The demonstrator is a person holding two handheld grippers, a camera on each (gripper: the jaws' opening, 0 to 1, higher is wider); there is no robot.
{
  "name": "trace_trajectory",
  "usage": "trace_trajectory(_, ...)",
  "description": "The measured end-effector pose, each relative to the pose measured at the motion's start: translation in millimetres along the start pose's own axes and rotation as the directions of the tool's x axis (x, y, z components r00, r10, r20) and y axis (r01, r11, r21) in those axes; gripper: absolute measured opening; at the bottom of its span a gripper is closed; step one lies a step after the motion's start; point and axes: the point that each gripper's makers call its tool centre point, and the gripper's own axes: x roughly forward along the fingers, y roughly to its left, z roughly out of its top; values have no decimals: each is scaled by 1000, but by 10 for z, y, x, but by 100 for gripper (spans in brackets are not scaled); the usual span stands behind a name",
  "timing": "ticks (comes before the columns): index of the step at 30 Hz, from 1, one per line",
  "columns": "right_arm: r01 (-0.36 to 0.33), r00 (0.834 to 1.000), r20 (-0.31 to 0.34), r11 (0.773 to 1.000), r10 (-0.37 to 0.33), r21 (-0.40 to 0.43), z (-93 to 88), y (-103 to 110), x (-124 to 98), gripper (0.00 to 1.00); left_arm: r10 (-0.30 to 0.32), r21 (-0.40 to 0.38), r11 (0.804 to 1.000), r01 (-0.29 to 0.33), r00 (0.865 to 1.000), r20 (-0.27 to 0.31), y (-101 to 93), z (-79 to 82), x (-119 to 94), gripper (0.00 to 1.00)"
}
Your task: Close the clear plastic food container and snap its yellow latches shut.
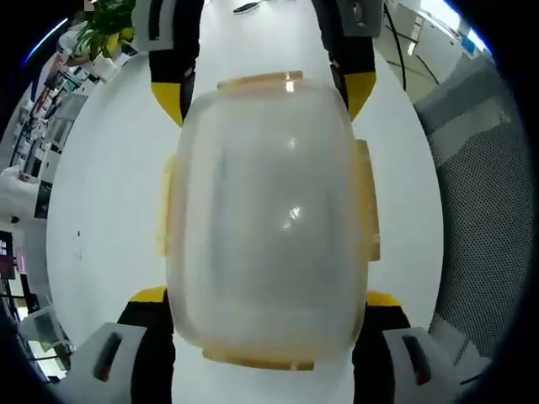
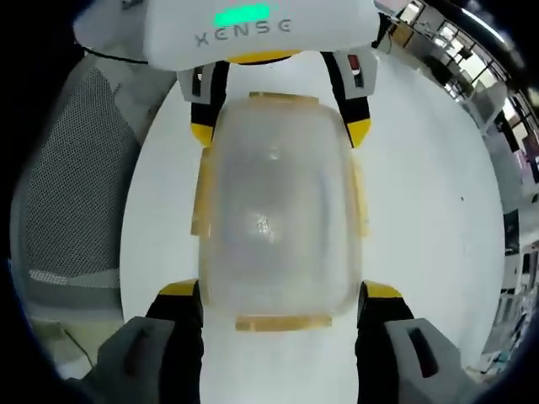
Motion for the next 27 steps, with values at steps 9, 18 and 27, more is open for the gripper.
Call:
trace_trajectory(9,-5,1000,8,1000,5,-17,128,11,34,72,1,-19,1000,-1,1000,-5,-15,-123,-25,86)
trace_trajectory(18,-8,1000,12,1000,8,-27,221,14,59,72,2,-29,1000,-2,1000,-24,-27,-227,-44,86)
trace_trajectory(27,-14,1000,7,999,14,-49,310,0,79,72,4,-50,999,-6,999,-39,-31,-324,-58,86)
